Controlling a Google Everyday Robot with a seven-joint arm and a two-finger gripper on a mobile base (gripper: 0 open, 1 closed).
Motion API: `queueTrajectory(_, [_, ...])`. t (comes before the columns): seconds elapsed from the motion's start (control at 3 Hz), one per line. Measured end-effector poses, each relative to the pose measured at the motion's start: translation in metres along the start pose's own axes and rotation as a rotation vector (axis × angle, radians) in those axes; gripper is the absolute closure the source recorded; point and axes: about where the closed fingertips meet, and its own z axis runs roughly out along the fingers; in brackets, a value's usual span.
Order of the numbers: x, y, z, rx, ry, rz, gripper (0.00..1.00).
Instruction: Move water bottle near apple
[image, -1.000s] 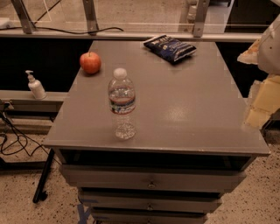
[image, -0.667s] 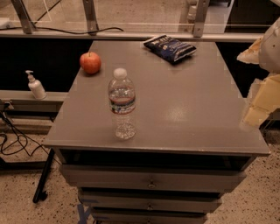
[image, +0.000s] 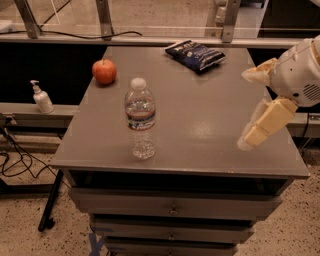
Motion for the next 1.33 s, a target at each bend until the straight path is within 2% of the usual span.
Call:
queueTrajectory(0.33, [-0.043,0.004,0.037,-0.051,-0.224,-0.044,0.00])
queueTrajectory(0.67, [-0.091,0.019,0.063,-0.133,-0.430,-0.077,0.00])
queueTrajectory(1.0, [-0.114,0.048,0.084,-0.226,-0.542,-0.090,0.00])
queueTrajectory(1.33, [-0.130,0.063,0.104,-0.270,-0.629,-0.093,0.00])
